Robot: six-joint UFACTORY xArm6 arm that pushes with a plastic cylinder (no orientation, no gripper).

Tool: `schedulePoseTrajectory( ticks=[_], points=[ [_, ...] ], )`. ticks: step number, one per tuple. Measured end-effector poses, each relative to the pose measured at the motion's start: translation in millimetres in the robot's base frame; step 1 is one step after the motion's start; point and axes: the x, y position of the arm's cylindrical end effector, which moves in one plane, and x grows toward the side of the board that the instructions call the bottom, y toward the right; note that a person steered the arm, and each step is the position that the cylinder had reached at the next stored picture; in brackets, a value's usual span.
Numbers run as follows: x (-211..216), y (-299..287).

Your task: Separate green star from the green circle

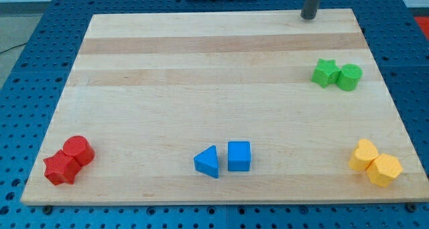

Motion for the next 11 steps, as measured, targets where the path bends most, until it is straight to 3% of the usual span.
schedulePoseTrajectory(
  ticks=[2,4,5,6,9,11],
  points=[
    [38,-57],
    [158,-118],
    [228,-106],
    [257,-78],
    [240,1],
    [192,0]
  ],
)
